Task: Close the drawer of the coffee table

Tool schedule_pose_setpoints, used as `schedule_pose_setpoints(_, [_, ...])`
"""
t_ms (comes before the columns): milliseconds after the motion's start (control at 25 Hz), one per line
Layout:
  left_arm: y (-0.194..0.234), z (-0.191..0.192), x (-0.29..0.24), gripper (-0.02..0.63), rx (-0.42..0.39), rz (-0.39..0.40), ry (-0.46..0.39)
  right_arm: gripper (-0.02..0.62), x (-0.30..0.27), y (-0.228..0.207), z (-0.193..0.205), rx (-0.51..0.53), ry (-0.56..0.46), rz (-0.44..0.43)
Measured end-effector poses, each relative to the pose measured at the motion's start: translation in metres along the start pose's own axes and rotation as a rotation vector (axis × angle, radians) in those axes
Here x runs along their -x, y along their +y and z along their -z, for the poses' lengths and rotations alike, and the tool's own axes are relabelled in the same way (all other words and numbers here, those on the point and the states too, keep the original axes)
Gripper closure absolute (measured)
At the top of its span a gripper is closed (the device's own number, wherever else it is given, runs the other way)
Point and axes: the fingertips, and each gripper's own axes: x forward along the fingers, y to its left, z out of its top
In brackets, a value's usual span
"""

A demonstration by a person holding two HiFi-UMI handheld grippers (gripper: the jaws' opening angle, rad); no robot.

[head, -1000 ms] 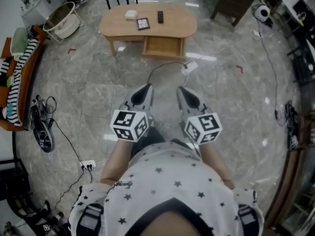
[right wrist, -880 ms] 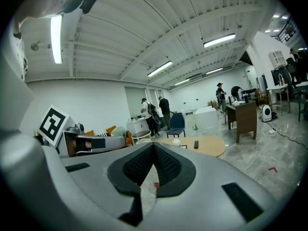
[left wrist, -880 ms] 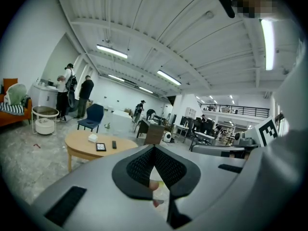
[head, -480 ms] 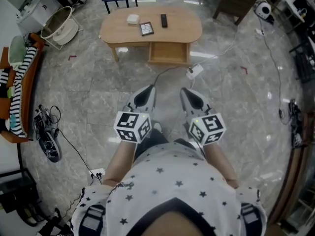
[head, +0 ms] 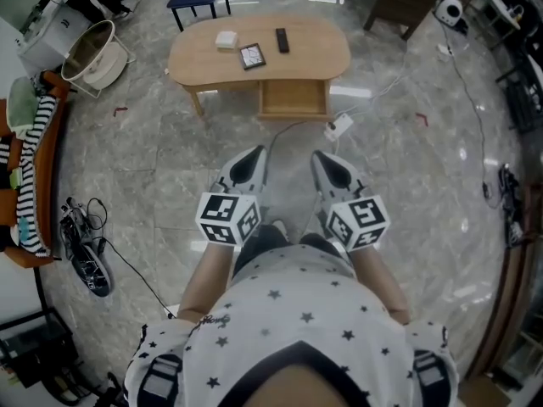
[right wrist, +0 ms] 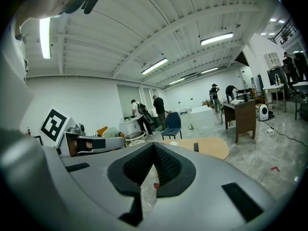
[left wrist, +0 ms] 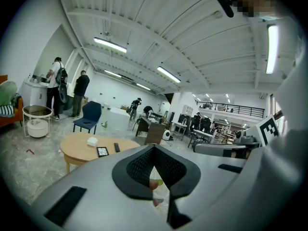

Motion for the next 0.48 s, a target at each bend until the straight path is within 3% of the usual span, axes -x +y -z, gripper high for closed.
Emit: schedule_pose_setpoints(480, [0.022, 0.000, -0.016, 0.598, 0.022, 0.016, 0.015, 0.589, -0.014, -0.014, 0.001, -0.023, 0.007, 0.062])
